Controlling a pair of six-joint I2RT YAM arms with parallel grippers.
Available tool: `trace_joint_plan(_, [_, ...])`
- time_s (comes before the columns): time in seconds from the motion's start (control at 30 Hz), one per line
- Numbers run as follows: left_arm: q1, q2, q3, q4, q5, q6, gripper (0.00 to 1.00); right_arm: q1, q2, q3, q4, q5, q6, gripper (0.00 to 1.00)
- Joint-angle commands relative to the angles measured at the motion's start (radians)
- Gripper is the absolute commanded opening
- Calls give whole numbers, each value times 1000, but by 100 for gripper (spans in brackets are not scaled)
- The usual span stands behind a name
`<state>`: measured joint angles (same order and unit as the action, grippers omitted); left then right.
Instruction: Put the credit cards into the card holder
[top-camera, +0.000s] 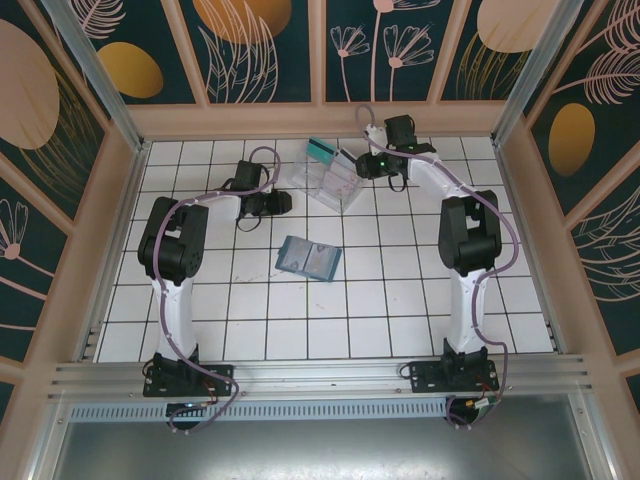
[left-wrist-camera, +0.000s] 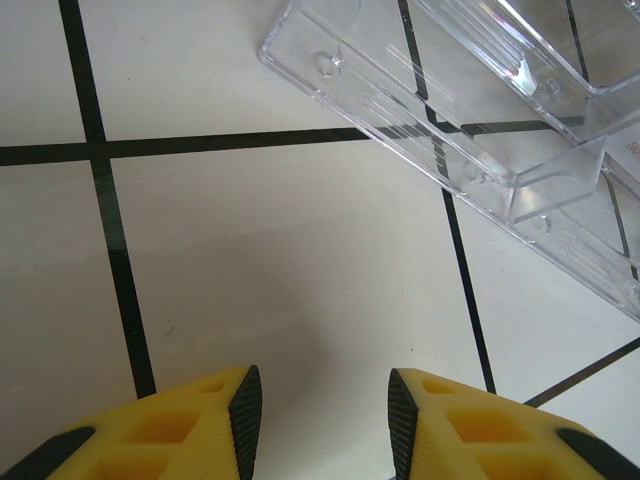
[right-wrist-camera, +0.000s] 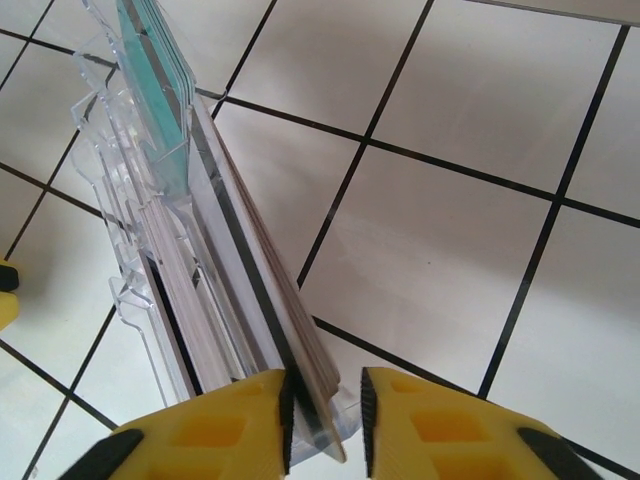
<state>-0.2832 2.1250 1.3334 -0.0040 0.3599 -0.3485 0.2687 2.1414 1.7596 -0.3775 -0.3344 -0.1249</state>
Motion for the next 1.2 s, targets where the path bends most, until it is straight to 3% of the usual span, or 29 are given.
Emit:
trace_joint_plan(0.0, [0,-19,-7,-56,11,-11,41,-15,-65,-18,15,12,-9,24])
trace_joint_plan(0.23, [-1,-19,-9,-56,10,-12,41,-17,-69,-8,3,1,-8,17])
trace_joint_plan(0.57, [1,-19,-10,-56,10,-11,41,-22,-78,-11,2,-4,-7,16])
trace_joint_plan(0.77, [0,-23,-12,-56,10,-13,41,-23,-93,-20,8,-34,-6,6])
trace_joint_plan(1.17, [0,-25,-11,-56,11,-14,41,-42,-98,-17,15,-132,8,5])
